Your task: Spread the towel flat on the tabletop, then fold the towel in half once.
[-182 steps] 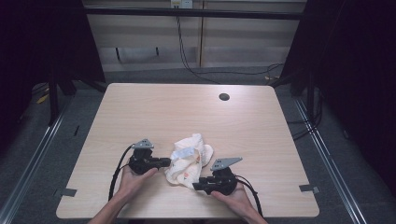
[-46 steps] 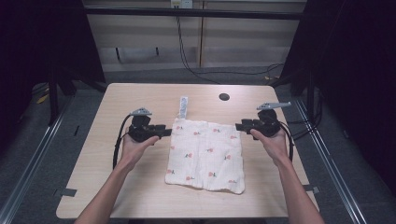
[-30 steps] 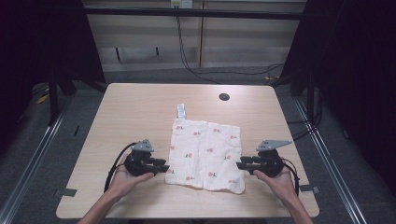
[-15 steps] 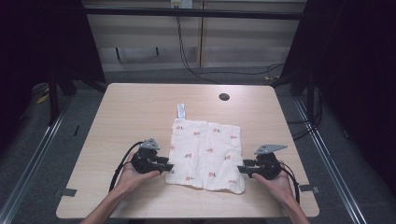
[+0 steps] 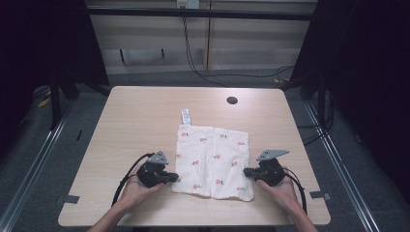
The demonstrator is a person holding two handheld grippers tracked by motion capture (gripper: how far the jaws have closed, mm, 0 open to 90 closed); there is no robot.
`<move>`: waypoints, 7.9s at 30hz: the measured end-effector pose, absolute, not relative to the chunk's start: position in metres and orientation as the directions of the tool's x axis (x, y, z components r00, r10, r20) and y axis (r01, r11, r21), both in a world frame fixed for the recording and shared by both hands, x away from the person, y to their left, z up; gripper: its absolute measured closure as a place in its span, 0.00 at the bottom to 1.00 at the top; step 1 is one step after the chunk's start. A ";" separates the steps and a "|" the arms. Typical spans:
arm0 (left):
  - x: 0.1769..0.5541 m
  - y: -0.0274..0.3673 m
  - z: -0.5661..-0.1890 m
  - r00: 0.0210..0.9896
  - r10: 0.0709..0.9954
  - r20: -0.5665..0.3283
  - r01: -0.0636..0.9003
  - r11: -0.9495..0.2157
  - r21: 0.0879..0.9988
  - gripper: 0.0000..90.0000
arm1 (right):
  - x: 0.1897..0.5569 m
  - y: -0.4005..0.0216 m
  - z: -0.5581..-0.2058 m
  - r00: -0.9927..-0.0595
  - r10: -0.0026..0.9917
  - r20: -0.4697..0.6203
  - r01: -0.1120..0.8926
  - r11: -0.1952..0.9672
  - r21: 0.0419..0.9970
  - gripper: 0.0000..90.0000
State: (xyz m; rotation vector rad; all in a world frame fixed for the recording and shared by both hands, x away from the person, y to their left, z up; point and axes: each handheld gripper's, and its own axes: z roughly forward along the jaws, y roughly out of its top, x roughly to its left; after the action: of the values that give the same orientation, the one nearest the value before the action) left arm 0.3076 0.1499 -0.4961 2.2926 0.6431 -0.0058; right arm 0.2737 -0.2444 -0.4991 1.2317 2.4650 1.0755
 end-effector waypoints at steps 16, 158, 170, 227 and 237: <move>0.274 0.171 -0.493 0.879 0.415 -0.237 0.462 -0.614 0.640 0.99 | 0.251 -0.240 -0.492 -0.671 0.714 0.199 0.625 0.400 0.670 0.97; 0.383 0.151 -0.412 0.816 0.573 -0.077 0.314 -0.327 0.891 0.95 | 0.350 -0.285 -0.418 -0.602 0.748 0.280 0.503 0.084 0.860 0.97; 0.357 0.160 -0.411 0.851 0.519 -0.083 0.281 -0.316 0.906 0.95 | 0.314 -0.282 -0.413 -0.632 0.735 0.247 0.486 0.127 0.864 0.97; 0.285 0.167 -0.488 0.906 0.398 -0.145 0.367 -0.564 0.740 0.89 | 0.243 -0.265 -0.482 -0.690 0.694 0.205 0.592 0.378 0.712 0.91; 0.271 0.176 -0.477 0.898 0.409 -0.160 0.380 -0.539 0.752 0.76 | 0.236 -0.267 -0.481 -0.672 0.710 0.210 0.612 0.373 0.698 0.68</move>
State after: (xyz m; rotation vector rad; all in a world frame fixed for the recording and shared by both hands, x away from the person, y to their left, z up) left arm 0.2707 0.1762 -0.4767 2.1945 0.5625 0.0431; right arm 0.2362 -0.2671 -0.4809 1.2094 2.4961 1.1841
